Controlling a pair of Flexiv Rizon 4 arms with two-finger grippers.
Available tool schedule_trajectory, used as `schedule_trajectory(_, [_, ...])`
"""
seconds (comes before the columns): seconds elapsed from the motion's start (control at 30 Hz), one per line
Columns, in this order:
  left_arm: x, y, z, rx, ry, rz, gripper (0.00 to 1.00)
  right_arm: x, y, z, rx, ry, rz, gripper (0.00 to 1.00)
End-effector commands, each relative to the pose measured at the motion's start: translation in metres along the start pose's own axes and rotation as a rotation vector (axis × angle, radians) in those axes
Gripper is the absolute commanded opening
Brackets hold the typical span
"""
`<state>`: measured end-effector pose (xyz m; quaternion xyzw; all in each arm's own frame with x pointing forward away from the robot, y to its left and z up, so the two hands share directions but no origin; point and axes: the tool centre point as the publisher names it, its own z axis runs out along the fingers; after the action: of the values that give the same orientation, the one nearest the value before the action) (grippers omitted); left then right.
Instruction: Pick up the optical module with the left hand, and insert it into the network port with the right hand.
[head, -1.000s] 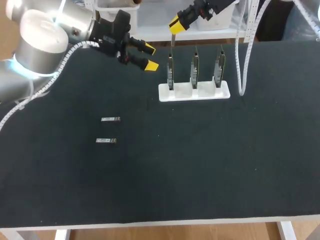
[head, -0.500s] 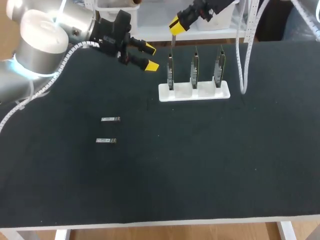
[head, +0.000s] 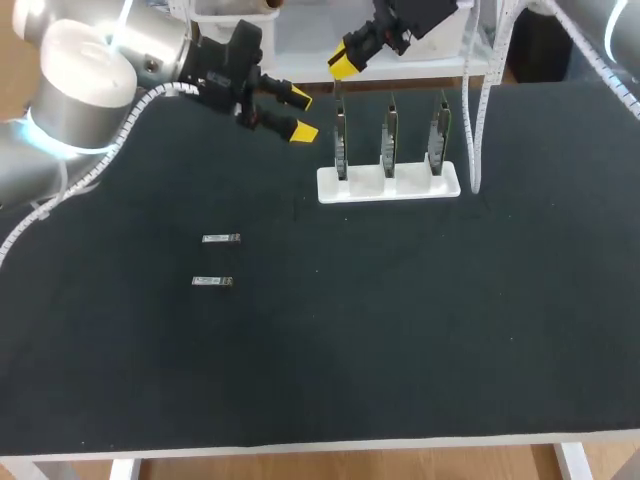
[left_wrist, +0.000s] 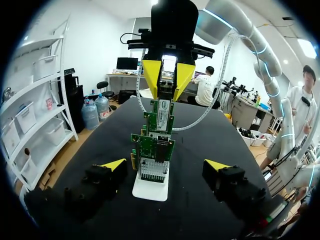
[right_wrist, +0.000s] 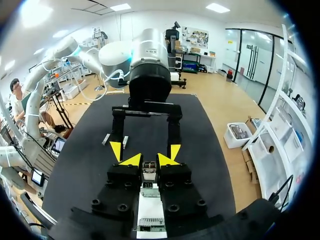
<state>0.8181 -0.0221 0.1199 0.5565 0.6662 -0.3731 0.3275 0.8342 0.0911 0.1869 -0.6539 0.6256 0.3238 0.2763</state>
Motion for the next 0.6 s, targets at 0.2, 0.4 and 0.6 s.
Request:
schedule_trajectory(0.2, [-0.0013, 0.0018, 0.0003, 0.003, 0.006, -0.002, 1.00, 0.0003, -0.0121, 0.0048, -0.642, 0.020, 0.007, 0.00])
schedule_trajectory(0.4, [-0.0013, 0.0018, 0.0003, 0.003, 0.006, -0.002, 1.00, -0.0001, -0.0102, 0.0041, -0.659, 0.025, -0.001, 0.00])
schedule_trajectory(0.6, [-0.0013, 0.0018, 0.0003, 0.003, 0.006, -0.002, 1.00, 0.0002, -0.0071, 0.0002, -0.669, 0.022, -0.007, 0.00])
